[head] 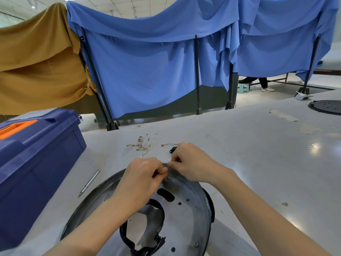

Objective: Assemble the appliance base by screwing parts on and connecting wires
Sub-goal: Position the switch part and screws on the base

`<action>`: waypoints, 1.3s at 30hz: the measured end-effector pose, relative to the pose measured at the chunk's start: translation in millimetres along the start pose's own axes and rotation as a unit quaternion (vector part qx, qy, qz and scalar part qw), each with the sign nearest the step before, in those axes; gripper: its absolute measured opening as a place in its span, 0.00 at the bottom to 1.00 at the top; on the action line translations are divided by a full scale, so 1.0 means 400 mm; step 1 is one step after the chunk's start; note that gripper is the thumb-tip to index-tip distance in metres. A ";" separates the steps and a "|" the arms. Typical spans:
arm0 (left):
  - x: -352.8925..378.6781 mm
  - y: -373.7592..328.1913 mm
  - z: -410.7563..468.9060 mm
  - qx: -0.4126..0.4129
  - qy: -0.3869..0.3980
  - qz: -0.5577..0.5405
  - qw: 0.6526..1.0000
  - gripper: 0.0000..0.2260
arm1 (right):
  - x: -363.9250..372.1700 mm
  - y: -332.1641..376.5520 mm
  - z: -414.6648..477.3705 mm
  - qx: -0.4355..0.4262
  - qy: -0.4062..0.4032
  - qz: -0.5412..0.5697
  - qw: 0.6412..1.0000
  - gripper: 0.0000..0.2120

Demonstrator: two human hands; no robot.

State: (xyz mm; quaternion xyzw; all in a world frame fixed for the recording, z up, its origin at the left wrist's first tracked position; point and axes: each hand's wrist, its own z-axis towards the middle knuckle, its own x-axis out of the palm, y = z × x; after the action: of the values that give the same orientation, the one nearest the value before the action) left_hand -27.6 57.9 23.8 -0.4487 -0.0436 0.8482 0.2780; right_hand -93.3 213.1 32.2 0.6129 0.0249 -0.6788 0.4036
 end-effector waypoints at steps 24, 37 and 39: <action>0.013 -0.007 -0.023 -0.049 0.063 -0.066 0.995 0.06 | 0.007 -0.003 0.004 0.005 -0.014 0.017 1.000 0.17; 0.009 -0.015 -0.028 0.001 0.061 0.069 0.996 0.07 | 0.010 -0.011 0.005 0.001 -0.012 0.032 0.999 0.16; 0.009 -0.010 -0.027 -0.009 0.069 0.069 0.995 0.07 | 0.009 -0.009 0.004 0.003 -0.012 0.034 0.999 0.16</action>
State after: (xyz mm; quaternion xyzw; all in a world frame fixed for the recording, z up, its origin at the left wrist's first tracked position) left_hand -19.0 61.3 16.1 -0.5104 -0.0010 0.8321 0.2171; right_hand -96.4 213.1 27.8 0.6066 -0.0032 -0.6720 0.4249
